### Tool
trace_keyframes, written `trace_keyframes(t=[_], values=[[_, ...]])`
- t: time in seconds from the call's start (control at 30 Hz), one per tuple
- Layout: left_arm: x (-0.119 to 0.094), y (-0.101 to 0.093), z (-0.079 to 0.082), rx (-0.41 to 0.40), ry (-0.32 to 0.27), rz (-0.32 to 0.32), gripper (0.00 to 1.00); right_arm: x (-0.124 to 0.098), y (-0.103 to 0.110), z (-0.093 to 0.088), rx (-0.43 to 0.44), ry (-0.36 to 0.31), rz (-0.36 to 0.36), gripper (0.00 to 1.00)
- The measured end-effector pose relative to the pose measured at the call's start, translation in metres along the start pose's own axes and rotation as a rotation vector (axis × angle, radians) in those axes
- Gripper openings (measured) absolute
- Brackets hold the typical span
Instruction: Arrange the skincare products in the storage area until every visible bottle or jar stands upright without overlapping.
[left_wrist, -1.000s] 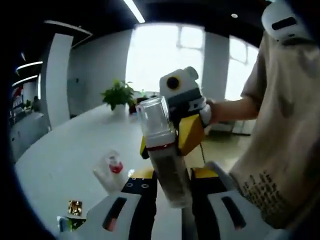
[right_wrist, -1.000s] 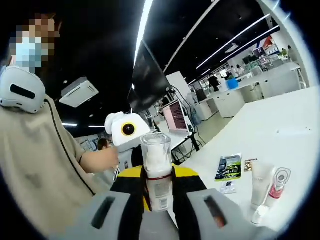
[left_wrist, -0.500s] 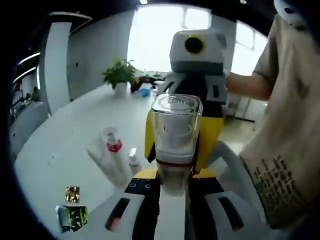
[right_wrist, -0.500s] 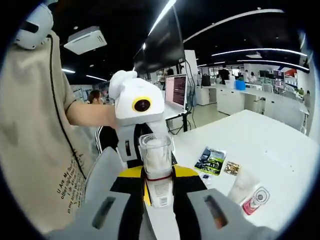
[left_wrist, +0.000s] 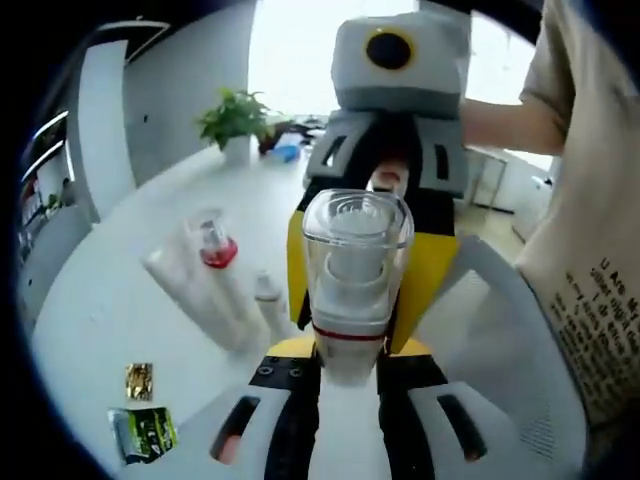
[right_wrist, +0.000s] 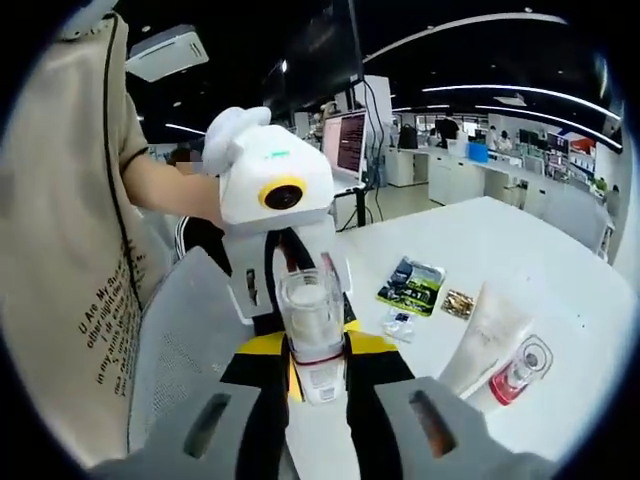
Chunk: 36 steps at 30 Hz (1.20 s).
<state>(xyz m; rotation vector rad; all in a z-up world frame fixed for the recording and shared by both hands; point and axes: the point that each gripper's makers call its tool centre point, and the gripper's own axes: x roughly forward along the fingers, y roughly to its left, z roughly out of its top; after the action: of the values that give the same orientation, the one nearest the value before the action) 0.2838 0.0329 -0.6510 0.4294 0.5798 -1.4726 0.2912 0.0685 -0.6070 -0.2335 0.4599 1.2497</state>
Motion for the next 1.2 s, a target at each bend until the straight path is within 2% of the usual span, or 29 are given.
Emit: trace_keyframes(t=[0.33,0.53,1.2], values=[[0.027,0.007,-0.03,-0.01,0.043,-0.002,0.18,0.016,-0.01,-0.037,0.039,0.07,-0.018,0.2],[0.039,0.012,-0.045,-0.026,0.068,0.001,0.18,0.026,-0.013,-0.054,0.029,0.121,-0.024,0.2],[0.059,0.022,-0.062,0.0,0.1,0.019,0.18,0.034,-0.025,-0.079,-0.004,0.187,-0.024,0.2]])
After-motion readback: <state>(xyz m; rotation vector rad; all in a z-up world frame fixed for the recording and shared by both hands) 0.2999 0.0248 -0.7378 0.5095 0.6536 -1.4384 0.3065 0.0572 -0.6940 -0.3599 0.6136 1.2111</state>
